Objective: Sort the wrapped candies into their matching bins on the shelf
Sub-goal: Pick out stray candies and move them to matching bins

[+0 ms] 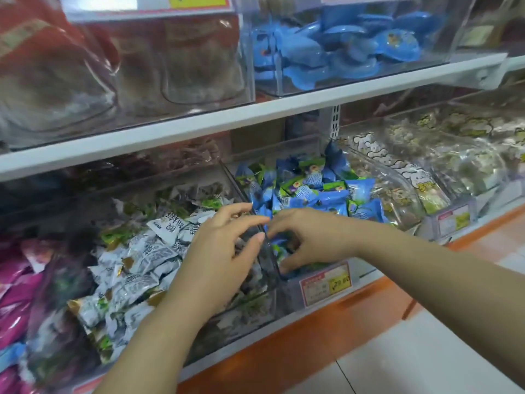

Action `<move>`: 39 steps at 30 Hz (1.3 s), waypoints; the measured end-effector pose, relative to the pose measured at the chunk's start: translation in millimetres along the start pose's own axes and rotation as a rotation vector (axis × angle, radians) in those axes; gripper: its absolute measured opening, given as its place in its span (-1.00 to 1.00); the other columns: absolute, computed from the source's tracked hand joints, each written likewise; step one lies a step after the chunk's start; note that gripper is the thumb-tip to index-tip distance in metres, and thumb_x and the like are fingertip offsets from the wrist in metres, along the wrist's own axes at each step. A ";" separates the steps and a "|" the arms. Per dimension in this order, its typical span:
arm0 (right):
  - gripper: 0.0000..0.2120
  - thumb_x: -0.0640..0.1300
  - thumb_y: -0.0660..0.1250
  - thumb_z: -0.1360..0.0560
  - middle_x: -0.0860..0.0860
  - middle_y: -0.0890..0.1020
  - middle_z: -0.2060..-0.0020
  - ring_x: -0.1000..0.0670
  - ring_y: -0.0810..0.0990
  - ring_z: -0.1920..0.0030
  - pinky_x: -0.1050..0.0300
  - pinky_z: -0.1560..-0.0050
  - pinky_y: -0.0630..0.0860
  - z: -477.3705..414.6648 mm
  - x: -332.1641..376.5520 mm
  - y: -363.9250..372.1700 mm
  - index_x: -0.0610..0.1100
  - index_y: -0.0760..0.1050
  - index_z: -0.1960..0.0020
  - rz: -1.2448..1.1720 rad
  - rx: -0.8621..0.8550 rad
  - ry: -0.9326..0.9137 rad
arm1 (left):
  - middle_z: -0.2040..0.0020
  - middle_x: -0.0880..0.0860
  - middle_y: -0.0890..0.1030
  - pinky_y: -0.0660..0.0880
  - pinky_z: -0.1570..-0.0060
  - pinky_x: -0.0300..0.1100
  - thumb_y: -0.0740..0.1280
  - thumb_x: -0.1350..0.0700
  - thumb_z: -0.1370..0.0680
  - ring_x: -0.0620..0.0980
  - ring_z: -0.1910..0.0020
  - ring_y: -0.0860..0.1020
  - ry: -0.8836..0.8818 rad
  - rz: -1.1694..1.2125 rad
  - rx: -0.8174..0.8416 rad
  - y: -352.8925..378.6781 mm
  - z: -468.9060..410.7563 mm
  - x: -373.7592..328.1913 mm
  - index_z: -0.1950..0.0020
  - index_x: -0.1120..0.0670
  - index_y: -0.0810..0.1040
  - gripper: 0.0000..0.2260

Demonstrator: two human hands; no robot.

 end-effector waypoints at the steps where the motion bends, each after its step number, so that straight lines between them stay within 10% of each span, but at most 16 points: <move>1: -0.49 0.04 0.48 -0.38 0.09 0.37 -0.24 0.35 0.34 0.23 0.47 0.24 0.22 -2.2 0.8 2.8 -0.03 0.45 -0.29 0.044 0.024 0.000 | -0.31 -0.31 0.30 0.27 -0.18 -0.25 0.23 -0.03 -0.58 -0.21 -0.28 0.32 0.005 0.009 -0.001 0.0 -0.2 -0.3 -0.18 -0.33 0.46 -0.77; 6: -0.65 -0.02 0.47 -0.39 -0.02 0.24 -0.31 0.03 0.41 0.05 0.24 0.11 0.20 -9.5 0.0 13.8 -0.05 0.46 -0.11 0.268 0.047 0.006 | -0.27 -0.36 0.27 0.34 -0.26 -0.11 0.22 -0.05 -0.57 -0.18 -0.28 0.35 0.013 0.025 0.003 0.6 0.7 2.1 -0.22 -0.32 0.46 -0.75; 14: -0.67 -0.23 0.40 -0.43 0.05 0.48 -0.18 0.14 0.32 0.13 0.30 0.12 0.23 -2.4 -18.7 -10.7 -0.08 0.54 -0.19 0.305 -0.093 0.017 | -0.30 -0.41 0.24 0.35 -0.31 0.02 0.19 -0.09 -0.56 -0.17 -0.30 0.36 0.016 0.025 0.033 2.5 2.5 4.7 -0.25 -0.35 0.43 -0.71; 27: -0.77 0.00 0.45 -0.42 0.16 0.65 0.02 0.20 0.58 0.08 0.24 0.01 0.49 26.5 -30.7 -39.5 0.03 0.63 -0.08 0.026 -0.101 0.097 | -0.32 -0.43 0.19 0.35 -0.30 0.03 0.18 -0.09 -0.57 -0.15 -0.32 0.32 0.027 0.021 0.052 6.1 5.1 7.4 -0.27 -0.38 0.38 -0.71; 30: -0.69 0.00 0.49 -0.38 0.30 0.63 0.25 0.29 0.58 0.23 0.37 0.14 0.48 29.4 -7.9 -17.6 0.02 0.60 -0.11 -0.246 0.079 0.096 | -0.34 -0.42 0.19 0.37 -0.27 0.04 0.18 -0.10 -0.57 -0.14 -0.30 0.35 0.034 0.012 0.043 5.8 4.4 7.4 -0.28 -0.36 0.38 -0.70; 35: -0.68 0.12 0.50 -0.34 0.26 0.53 0.19 0.29 0.49 0.24 0.34 0.16 0.40 24.1 1.5 34.1 0.06 0.48 0.01 -0.039 0.424 0.119 | -0.36 -0.40 0.18 0.42 -0.21 0.06 0.19 -0.09 -0.58 -0.13 -0.31 0.35 0.029 0.023 0.046 7.3 4.6 8.7 -0.30 -0.34 0.38 -0.70; 39: -0.25 0.23 0.50 -0.27 0.27 0.52 -0.04 0.23 0.44 0.10 0.30 0.03 0.37 14.1 -2.6 47.7 0.02 0.34 -0.36 0.024 0.484 0.171 | -0.37 -0.38 0.18 0.40 -0.25 0.08 0.18 -0.08 -0.58 -0.15 -0.30 0.36 0.038 0.024 0.050 8.5 5.3 7.1 -0.32 -0.32 0.37 -0.69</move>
Point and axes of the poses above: each hand's wrist, its own z-axis away from the middle knuckle, its own y-axis out of the palm, x = y × z, the point moved 10 cm from there along -z, towards the middle knuckle
